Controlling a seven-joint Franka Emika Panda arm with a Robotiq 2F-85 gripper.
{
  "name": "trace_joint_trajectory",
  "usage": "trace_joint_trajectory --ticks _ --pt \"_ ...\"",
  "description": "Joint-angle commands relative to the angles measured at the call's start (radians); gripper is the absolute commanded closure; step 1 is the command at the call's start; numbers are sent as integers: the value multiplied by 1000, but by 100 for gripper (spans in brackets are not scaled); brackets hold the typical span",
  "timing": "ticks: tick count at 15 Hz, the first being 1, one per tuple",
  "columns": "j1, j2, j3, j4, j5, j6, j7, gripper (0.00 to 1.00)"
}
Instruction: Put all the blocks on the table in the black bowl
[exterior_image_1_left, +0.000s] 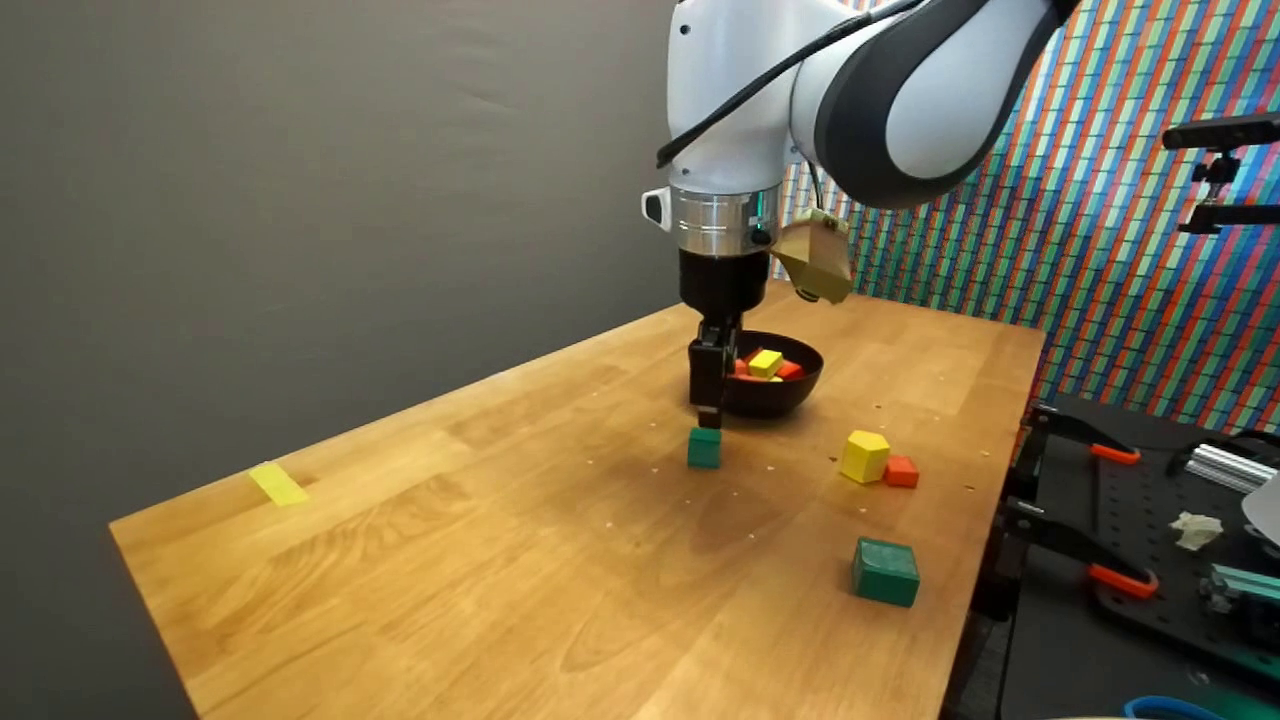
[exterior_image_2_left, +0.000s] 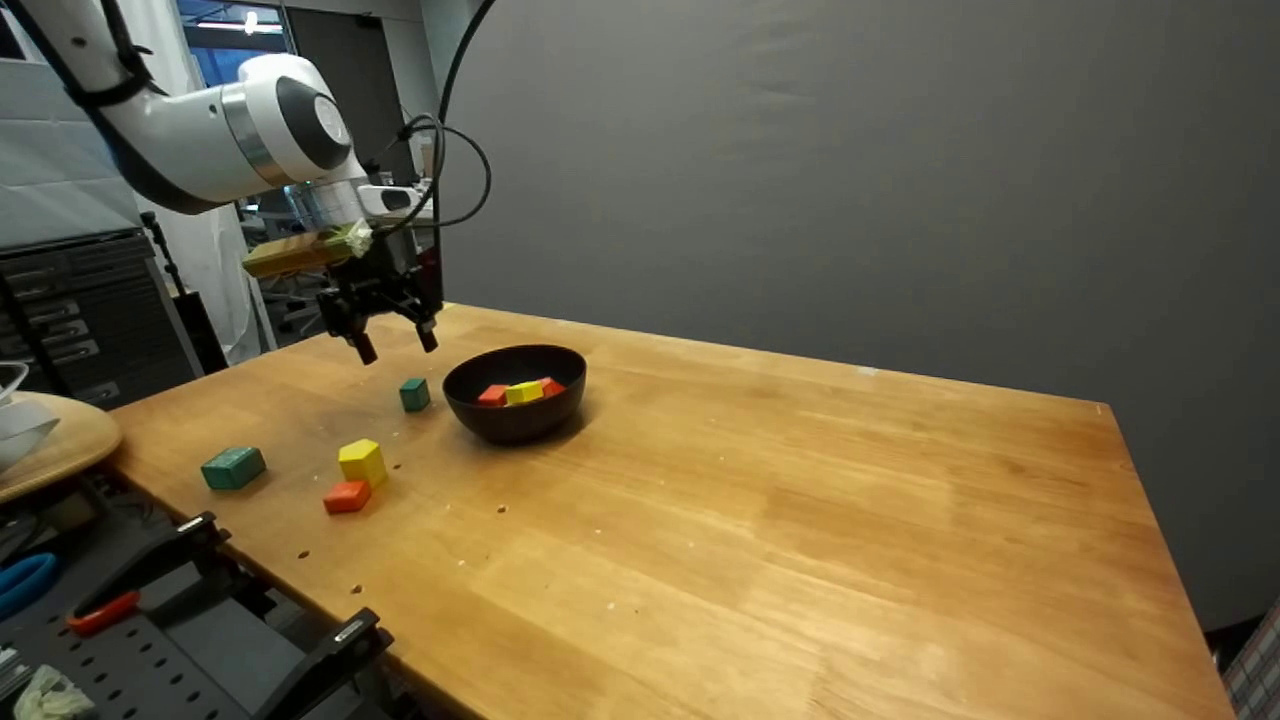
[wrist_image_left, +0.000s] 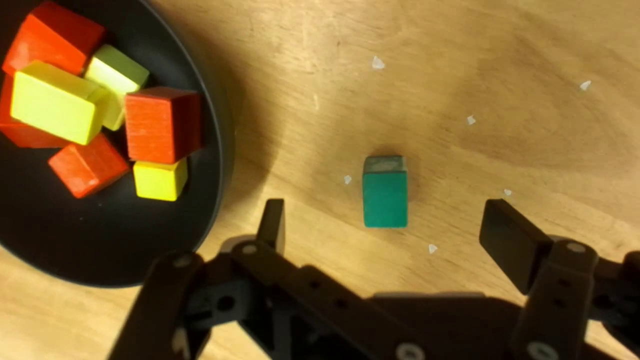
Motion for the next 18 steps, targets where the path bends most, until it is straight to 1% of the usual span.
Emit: trace_joint_trajectory --ticks 1,3,5,7,9,10,11,12,13,15,17,18 --pt "-84 54 46 44 150 -26 -189 0" --pt "-129 103 74 80 250 -53 -297 0" --pt "-161 138 98 113 321 -90 -379 0" --pt "-181 166 120 148 372 -123 -436 0" --pt "-187 187 131 176 398 -147 -465 0" --pt "-186 195 134 189 408 -158 -473 25" --pt "-182 199 133 197 408 -164 -472 27" --pt "-177 202 132 203 408 -166 -471 34" --pt "-167 201 125 205 398 -160 -454 44" --pt "-152 196 114 199 380 -145 -432 60" --pt "-144 189 108 198 375 -143 -418 74" --pt "-143 187 108 199 377 -144 -412 82"
